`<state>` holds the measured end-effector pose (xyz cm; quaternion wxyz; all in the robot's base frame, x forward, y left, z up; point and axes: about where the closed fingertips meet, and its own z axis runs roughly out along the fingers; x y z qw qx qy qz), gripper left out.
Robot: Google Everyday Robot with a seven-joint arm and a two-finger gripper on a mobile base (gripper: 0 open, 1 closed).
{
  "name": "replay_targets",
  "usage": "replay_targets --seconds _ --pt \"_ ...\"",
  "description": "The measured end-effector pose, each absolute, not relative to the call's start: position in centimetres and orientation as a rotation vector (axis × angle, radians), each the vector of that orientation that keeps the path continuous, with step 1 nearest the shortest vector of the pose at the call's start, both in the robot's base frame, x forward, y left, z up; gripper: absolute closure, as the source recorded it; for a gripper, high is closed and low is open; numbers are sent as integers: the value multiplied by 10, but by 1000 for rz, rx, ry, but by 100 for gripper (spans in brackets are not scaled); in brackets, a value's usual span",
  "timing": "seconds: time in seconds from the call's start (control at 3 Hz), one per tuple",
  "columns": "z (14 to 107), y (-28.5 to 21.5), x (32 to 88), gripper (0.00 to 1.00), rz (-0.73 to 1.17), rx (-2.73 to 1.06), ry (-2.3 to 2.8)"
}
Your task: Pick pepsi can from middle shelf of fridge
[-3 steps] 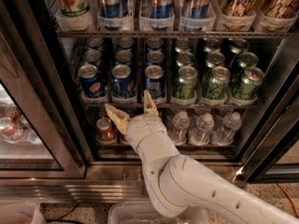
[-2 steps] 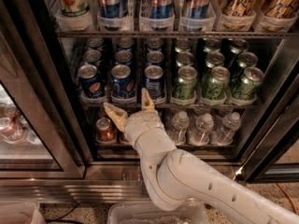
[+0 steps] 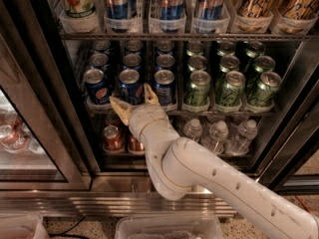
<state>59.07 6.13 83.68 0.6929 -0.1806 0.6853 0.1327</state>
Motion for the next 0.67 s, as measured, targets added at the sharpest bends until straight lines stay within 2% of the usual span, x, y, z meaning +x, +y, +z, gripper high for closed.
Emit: replay_targets --seconds 0.67 --pt "837 65 610 28 295 -409 1538"
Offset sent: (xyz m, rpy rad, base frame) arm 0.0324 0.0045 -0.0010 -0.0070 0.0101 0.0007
